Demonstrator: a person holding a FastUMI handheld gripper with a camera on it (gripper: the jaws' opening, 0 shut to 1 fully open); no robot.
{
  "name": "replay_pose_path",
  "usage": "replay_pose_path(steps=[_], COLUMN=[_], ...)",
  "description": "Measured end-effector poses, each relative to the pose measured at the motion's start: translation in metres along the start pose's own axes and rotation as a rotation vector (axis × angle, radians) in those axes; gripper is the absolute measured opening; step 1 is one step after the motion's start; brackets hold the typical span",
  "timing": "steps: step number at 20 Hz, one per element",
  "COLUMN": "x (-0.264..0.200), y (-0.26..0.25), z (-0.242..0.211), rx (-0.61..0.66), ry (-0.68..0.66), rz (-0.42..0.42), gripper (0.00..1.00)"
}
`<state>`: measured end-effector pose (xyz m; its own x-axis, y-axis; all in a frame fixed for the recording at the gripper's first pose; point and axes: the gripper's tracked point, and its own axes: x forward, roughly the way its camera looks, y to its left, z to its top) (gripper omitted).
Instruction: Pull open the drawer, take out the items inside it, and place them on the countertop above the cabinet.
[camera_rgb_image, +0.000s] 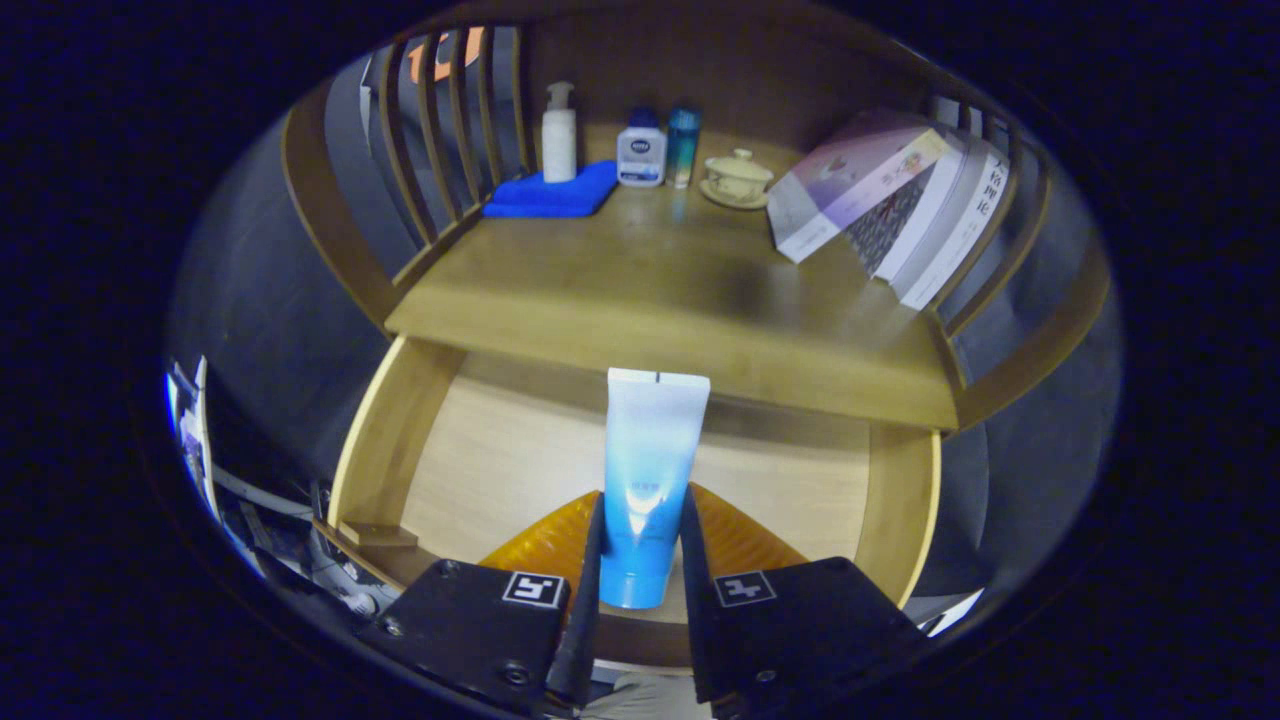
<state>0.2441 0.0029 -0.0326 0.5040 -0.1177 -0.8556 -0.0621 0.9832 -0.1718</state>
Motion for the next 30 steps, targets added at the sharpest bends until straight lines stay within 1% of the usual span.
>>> replay_pose_path(steps=[2, 5, 8, 10, 15, 19, 23, 25, 28, 29, 30], x=[-0.003, 0.001, 0.007, 0.015, 0.037, 0.062, 0.074, 0.076, 0.077, 0.077, 0.079], y=[-0.002, -0.009, -0.018, -0.024, -0.025, -0.030, -0.034, -0.033, -0.034, -0.032, -0.031], z=[0.018, 0.031, 0.058, 0.067, 0.097, 0.110, 0.125, 0.127, 0.135, 0.136, 0.134], rx=[0.002, 0.017, 0.042, 0.063, 0.075, 0.094, 0.088, 0.079, 0.128, 0.127, 0.121], ry=[-0.035, -0.017, -0.055, -0.050, -0.075, -0.081, -0.126, -0.140, -0.204, -0.217, -0.230], rz=[-0.020, -0.061, -0.095, -0.114, -0.122, -0.160, -0.179, -0.175, -0.179, -0.177, -0.157], gripper=[0.41, 0.41, 0.41, 0.41, 0.41, 0.41, 0.41, 0.41, 0.42, 0.42, 0.45])
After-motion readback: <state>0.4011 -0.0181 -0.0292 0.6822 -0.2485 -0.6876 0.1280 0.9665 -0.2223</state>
